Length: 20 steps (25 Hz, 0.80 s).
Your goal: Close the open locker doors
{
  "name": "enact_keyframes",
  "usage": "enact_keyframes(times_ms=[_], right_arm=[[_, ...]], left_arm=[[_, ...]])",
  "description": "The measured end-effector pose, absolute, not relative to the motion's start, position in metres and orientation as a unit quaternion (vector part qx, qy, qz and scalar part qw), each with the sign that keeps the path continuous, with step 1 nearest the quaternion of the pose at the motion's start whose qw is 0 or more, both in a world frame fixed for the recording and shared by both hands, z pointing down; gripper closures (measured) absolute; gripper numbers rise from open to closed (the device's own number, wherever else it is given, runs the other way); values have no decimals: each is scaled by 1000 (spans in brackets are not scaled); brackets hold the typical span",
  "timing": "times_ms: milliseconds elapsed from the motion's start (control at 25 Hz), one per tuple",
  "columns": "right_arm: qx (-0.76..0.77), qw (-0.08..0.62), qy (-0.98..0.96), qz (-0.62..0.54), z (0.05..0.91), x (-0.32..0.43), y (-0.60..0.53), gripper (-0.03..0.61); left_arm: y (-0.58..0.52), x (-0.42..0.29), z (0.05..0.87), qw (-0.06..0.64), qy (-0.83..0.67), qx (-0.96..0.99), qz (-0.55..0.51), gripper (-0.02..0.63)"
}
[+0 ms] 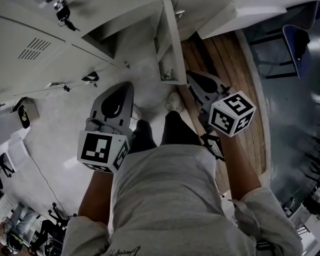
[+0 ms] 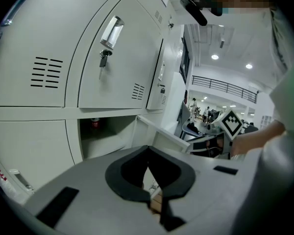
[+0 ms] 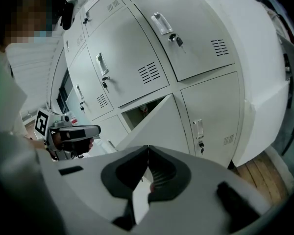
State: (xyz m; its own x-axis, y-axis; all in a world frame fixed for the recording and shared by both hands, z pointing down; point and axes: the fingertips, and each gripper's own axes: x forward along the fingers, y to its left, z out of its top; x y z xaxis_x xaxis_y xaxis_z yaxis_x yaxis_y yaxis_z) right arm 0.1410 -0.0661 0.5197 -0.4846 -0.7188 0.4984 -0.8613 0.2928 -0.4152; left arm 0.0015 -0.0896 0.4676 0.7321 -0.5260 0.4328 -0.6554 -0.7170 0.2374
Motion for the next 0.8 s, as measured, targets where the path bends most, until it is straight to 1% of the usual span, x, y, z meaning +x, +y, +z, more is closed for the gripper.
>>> enact_keyframes(times_ms=[800], right_arm=[[491, 108, -806, 313, 519, 53, -98, 551]], left_arm=[[-112, -94, 463, 176, -339, 909, 166, 598]])
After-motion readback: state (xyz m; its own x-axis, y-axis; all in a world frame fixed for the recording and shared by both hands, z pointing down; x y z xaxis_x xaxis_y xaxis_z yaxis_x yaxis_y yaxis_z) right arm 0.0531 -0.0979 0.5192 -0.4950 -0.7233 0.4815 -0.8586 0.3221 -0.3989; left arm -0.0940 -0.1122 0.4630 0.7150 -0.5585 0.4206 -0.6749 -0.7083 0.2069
